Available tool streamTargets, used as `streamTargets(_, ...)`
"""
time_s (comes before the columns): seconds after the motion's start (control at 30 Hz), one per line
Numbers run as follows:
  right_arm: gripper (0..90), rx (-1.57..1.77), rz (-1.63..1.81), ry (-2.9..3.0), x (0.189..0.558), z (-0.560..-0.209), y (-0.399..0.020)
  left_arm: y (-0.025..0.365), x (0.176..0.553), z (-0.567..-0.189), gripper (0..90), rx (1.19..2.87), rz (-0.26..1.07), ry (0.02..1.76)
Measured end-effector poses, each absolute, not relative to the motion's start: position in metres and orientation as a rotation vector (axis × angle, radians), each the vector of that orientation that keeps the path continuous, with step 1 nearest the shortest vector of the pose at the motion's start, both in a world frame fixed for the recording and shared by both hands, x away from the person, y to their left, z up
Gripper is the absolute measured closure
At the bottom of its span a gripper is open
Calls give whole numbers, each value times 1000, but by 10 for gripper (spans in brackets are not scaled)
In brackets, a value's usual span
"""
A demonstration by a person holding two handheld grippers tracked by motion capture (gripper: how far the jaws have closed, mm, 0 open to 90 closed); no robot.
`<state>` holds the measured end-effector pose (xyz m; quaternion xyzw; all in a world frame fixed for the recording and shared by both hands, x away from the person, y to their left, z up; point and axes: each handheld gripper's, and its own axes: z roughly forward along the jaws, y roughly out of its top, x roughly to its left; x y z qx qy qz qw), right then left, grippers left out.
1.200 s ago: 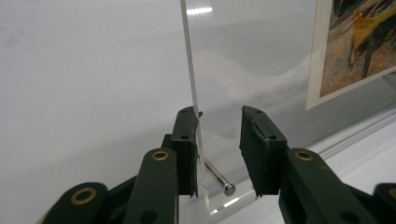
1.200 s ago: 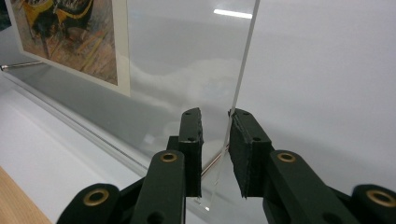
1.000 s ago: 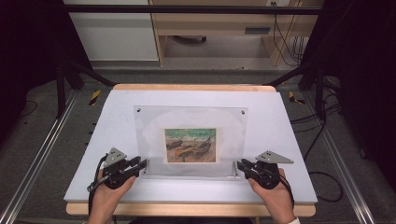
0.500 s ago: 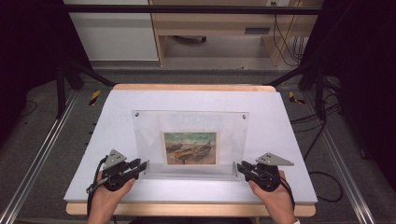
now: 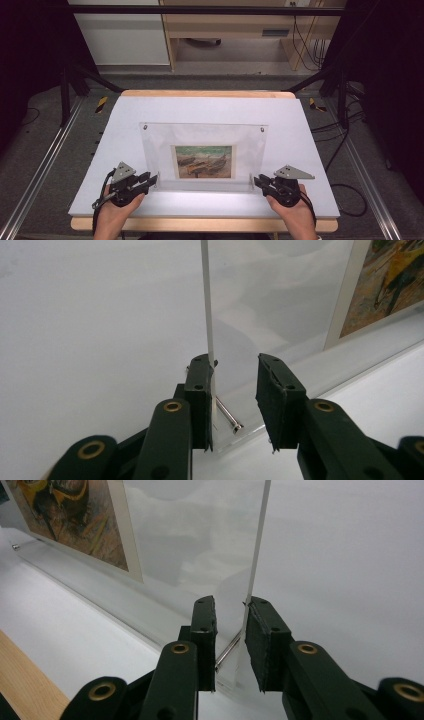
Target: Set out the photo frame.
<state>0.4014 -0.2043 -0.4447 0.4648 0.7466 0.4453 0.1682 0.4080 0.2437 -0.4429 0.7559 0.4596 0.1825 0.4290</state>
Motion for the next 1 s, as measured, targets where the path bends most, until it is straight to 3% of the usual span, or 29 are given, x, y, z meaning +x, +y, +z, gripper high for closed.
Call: streamTargets(1.0, 737, 1299, 1271, 2132, 395, -445, -206, 241, 401, -445, 668, 1941, 485, 1128)
